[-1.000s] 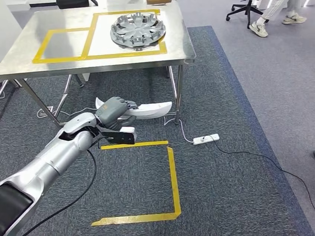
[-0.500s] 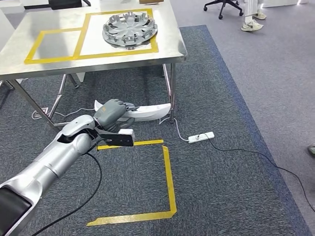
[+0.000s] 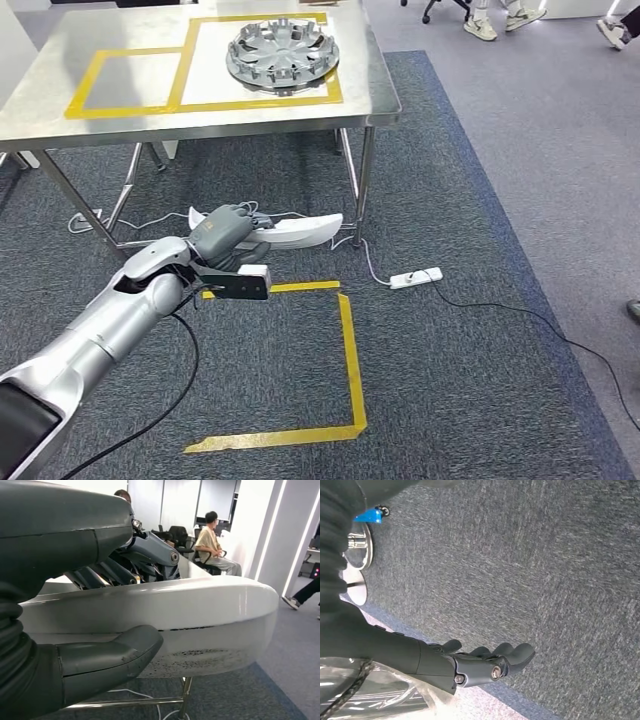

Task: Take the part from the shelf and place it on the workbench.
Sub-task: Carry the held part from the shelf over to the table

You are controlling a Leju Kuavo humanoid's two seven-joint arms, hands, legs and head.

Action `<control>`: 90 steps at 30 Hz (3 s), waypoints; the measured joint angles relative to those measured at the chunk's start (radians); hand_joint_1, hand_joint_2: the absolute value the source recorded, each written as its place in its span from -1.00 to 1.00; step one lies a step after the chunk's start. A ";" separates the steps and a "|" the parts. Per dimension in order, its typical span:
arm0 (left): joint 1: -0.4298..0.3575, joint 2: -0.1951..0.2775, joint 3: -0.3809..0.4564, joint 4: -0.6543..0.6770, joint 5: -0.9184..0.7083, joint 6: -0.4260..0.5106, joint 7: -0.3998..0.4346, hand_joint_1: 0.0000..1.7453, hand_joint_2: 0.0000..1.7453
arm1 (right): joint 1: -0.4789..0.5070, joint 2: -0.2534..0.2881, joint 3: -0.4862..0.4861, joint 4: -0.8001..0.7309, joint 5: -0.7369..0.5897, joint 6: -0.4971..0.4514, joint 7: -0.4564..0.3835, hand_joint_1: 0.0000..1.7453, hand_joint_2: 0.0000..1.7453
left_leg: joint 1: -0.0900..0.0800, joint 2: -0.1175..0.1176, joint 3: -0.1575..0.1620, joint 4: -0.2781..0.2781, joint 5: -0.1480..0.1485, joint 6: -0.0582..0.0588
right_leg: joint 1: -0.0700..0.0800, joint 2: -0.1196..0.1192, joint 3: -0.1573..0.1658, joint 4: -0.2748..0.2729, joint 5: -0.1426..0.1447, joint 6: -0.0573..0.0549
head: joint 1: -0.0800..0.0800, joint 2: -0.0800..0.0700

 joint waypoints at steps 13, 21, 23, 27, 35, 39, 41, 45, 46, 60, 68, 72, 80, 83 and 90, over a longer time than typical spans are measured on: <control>0.012 0.012 0.001 0.001 0.000 0.004 -0.001 1.00 1.00 | 0.000 -0.001 0.000 0.001 0.002 0.000 0.000 -1.00 1.00 | 0.036 -0.009 -0.102 0.193 -0.050 -0.064 | -0.025 0.004 0.047 -0.073 0.007 -0.027 | -0.007 0.000; 0.020 0.009 0.001 0.001 -0.003 0.012 0.001 1.00 1.00 | 0.001 -0.003 0.000 0.002 0.003 0.001 0.003 -1.00 1.00 | 0.036 -0.015 -0.020 -0.013 0.027 -0.058 | -0.026 0.007 0.049 -0.084 0.011 -0.008 | -0.004 0.000; 0.021 0.008 0.001 0.001 -0.004 0.013 0.002 1.00 1.00 | 0.001 -0.004 0.000 0.002 0.003 0.002 0.004 -1.00 1.00 | 0.035 -0.016 -0.021 -0.013 0.027 -0.051 | -0.027 0.006 0.053 -0.092 0.015 -0.001 | -0.004 0.000; 0.022 0.005 0.000 0.001 -0.006 0.013 0.002 1.00 1.00 | 0.001 -0.004 0.000 0.002 0.003 0.002 0.004 -1.00 1.00 | 0.033 -0.016 -0.021 -0.012 0.028 -0.045 | -0.029 0.006 0.057 -0.101 0.021 0.011 | -0.004 0.000; 0.021 0.000 0.001 0.002 -0.006 0.013 0.004 1.00 1.00 | 0.001 -0.004 0.000 0.002 0.002 0.002 0.004 -1.00 1.00 | 0.031 -0.016 -0.021 -0.012 0.029 -0.040 | -0.030 0.006 0.057 -0.103 0.024 0.022 | -0.005 0.000; 0.021 -0.002 0.001 0.002 -0.006 0.013 0.005 1.00 1.00 | 0.001 -0.004 0.000 0.002 0.002 0.003 0.003 -1.00 1.00 | 0.031 -0.016 -0.021 -0.012 0.030 -0.040 | -0.030 0.007 0.056 -0.102 0.024 0.022 | -0.005 0.000; 0.021 -0.002 0.001 0.003 -0.005 0.013 0.006 1.00 1.00 | 0.001 -0.004 0.000 0.002 0.003 0.004 0.002 -1.00 1.00 | 0.032 -0.016 -0.021 -0.012 0.031 -0.041 | -0.029 0.007 0.055 -0.101 0.024 0.022 | -0.005 0.000; 0.018 -0.003 0.001 0.006 -0.004 0.011 0.010 1.00 1.00 | 0.001 -0.004 0.000 0.002 0.004 0.005 0.000 -1.00 1.00 | 0.032 -0.016 -0.021 -0.013 0.031 -0.041 | -0.029 0.007 0.055 -0.100 0.024 0.022 | -0.005 0.000; 0.016 -0.003 0.002 0.007 -0.003 0.009 0.011 1.00 1.00 | 0.001 -0.004 0.000 0.002 0.005 0.006 -0.001 -1.00 1.00 | 0.032 -0.016 -0.021 -0.013 0.031 -0.041 | -0.029 0.007 0.055 -0.100 0.024 0.022 | -0.005 0.000; -0.017 -0.058 -0.001 0.027 -0.026 0.009 0.049 1.00 1.00 | 0.002 -0.020 0.000 0.002 0.022 0.012 -0.007 -1.00 1.00 | 0.032 -0.016 -0.021 -0.013 0.032 -0.041 | -0.030 0.007 0.055 -0.100 0.024 0.022 | -0.005 0.000; -0.017 -0.064 -0.004 0.033 -0.033 0.013 0.054 1.00 1.00 | 0.002 -0.023 0.000 0.002 0.022 0.015 -0.010 -1.00 1.00 | 0.032 -0.016 -0.021 -0.013 0.032 -0.041 | -0.029 0.007 0.055 -0.100 0.024 0.022 | -0.005 0.000; -0.020 -0.068 -0.005 0.040 -0.033 0.012 0.053 1.00 1.00 | 0.002 -0.023 0.000 0.002 0.023 0.015 -0.011 -1.00 1.00 | 0.032 -0.016 -0.021 -0.013 0.032 -0.041 | -0.029 0.007 0.055 -0.100 0.024 0.022 | -0.005 0.000; -0.027 -0.079 -0.005 0.057 -0.031 0.012 0.046 1.00 1.00 | 0.002 -0.023 0.000 0.002 0.024 0.018 -0.014 -1.00 1.00 | 0.032 -0.016 -0.021 -0.013 0.032 -0.041 | -0.030 0.007 0.055 -0.100 0.024 0.022 | -0.005 0.000; -0.027 -0.081 -0.006 0.063 -0.031 0.012 0.046 1.00 1.00 | 0.002 -0.023 0.000 0.002 0.023 0.019 -0.015 -1.00 1.00 | 0.032 -0.016 -0.021 -0.013 0.032 -0.041 | -0.030 0.007 0.055 -0.100 0.024 0.022 | -0.005 0.000; -0.027 -0.082 -0.007 0.074 -0.031 0.013 0.044 1.00 1.00 | 0.002 -0.023 0.000 0.002 0.023 0.020 -0.020 -1.00 1.00 | 0.032 -0.016 -0.021 -0.013 0.032 -0.041 | -0.030 0.007 0.055 -0.100 0.024 0.022 | -0.005 0.000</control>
